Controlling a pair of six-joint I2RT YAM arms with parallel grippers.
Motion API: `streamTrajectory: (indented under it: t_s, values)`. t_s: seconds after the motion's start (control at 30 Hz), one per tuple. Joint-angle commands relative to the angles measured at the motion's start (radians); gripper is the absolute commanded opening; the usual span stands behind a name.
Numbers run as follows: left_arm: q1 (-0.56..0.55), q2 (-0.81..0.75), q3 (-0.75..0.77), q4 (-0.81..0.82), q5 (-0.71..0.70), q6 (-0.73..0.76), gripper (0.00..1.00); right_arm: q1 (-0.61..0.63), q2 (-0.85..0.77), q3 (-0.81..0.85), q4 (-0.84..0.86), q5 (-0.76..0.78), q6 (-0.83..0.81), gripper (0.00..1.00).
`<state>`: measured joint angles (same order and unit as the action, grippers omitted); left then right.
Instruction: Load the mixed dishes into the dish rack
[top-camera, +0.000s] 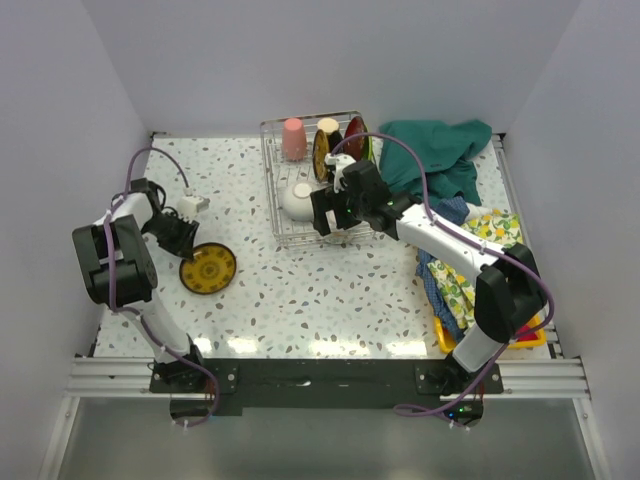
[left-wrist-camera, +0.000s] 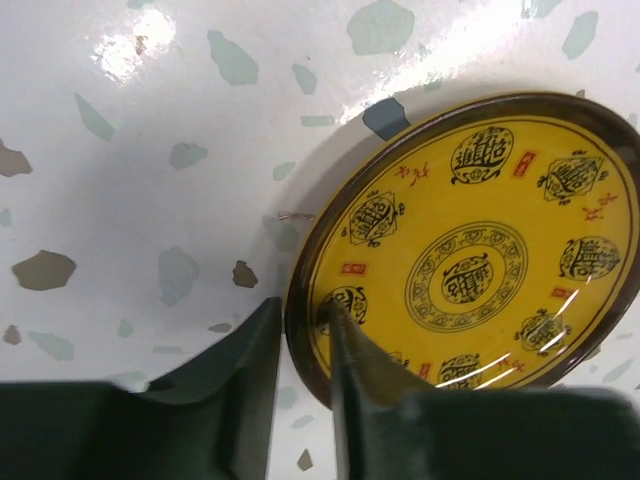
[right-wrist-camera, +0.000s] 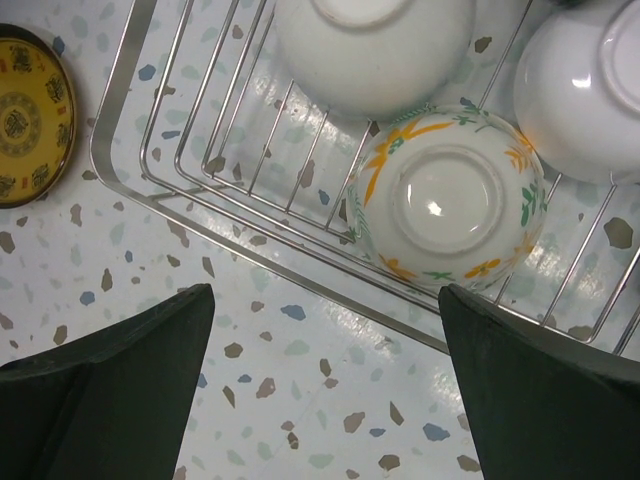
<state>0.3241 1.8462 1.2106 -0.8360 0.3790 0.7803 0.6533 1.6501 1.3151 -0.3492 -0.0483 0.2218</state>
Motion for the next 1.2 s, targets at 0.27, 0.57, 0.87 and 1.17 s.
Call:
streamTrajectory:
  t_s: [0.27, 0.57, 0.87, 1.17]
  values:
    - [0.000, -0.117, -0.016, -0.095, 0.202, 0.095, 0.00, -0.001, 0.002, 0.032, 0.111, -0.514, -0.193, 0.97]
    - [-0.011, -0.263, 0.076, -0.360, 0.474, 0.270, 0.00, 0.035, 0.091, 0.125, 0.151, -0.682, -0.141, 0.88]
    - [-0.057, -0.341, 0.119, -0.434, 0.600, 0.254, 0.00, 0.085, 0.184, 0.205, 0.243, -0.713, -0.013, 0.89]
    - [-0.111, -0.352, 0.148, -0.440, 0.695, 0.192, 0.00, 0.132, 0.246, 0.263, 0.248, -0.667, 0.028, 0.88]
